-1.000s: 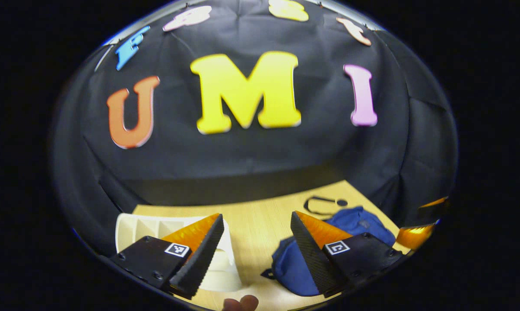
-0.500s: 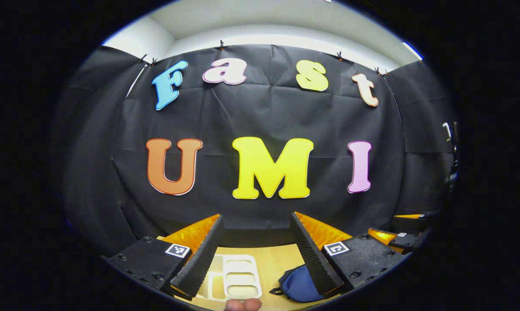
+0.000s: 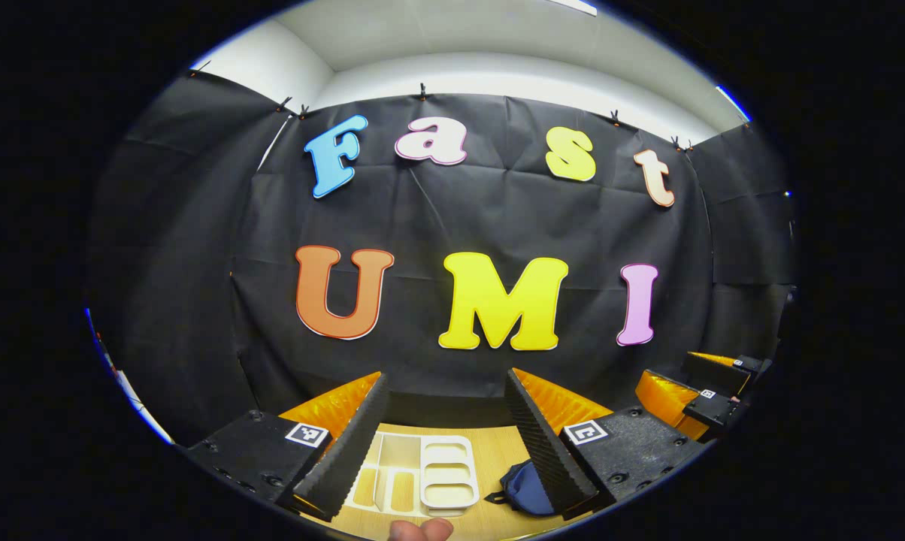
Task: Open the schoolbag, grab two books from the bookshelf and put them into the schoolbag.
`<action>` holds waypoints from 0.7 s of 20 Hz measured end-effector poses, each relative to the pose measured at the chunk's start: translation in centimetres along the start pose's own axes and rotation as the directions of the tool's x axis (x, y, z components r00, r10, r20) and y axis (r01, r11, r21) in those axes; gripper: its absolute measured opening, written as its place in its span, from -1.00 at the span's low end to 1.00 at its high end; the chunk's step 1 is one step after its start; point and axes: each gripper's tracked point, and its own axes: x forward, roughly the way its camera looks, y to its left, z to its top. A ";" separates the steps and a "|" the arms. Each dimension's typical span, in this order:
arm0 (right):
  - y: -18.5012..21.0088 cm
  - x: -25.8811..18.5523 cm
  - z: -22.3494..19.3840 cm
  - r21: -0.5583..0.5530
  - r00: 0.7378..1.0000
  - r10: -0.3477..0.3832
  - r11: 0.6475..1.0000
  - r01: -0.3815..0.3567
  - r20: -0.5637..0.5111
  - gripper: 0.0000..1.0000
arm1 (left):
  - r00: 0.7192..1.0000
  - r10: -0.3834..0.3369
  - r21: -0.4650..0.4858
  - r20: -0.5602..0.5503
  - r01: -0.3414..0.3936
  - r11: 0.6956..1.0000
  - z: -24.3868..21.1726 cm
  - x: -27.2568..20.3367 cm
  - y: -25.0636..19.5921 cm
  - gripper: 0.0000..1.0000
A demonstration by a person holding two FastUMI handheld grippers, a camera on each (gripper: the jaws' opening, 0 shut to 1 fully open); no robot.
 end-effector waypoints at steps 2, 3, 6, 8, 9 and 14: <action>0.0 -0.1 -0.6 0.015 1.000 0.002 1.000 -0.002 -0.008 0.92 | 0.999 0.026 -0.028 0.019 -0.025 0.999 -0.2 -0.6 0.7 0.96; -0.1 0.0 -0.9 0.014 1.000 -0.002 1.000 0.002 -0.014 0.87 | 0.999 0.026 -0.037 0.019 -0.025 0.999 -0.4 -0.5 0.7 0.96; -0.7 0.6 -1.2 0.037 1.000 -0.017 0.999 0.017 -0.012 0.92 | 1.000 0.011 -0.006 0.010 -0.011 1.000 -1.3 -0.4 0.5 0.96; -1.2 0.8 -1.1 0.039 1.000 -0.031 0.999 0.031 -0.004 0.92 | 1.000 -0.013 -0.003 0.004 0.013 1.000 -1.4 -0.3 -0.1 0.96; -1.4 1.0 -0.9 0.041 0.999 -0.038 0.998 0.037 0.002 0.96 | 1.000 -0.024 -0.003 0.000 0.024 1.000 -1.4 -0.2 -0.5 0.95; -1.7 1.8 -1.4 0.037 0.999 -0.040 0.998 0.040 -0.005 0.89 | 1.000 -0.018 0.024 -0.002 0.018 1.000 -1.2 0.4 -0.2 0.96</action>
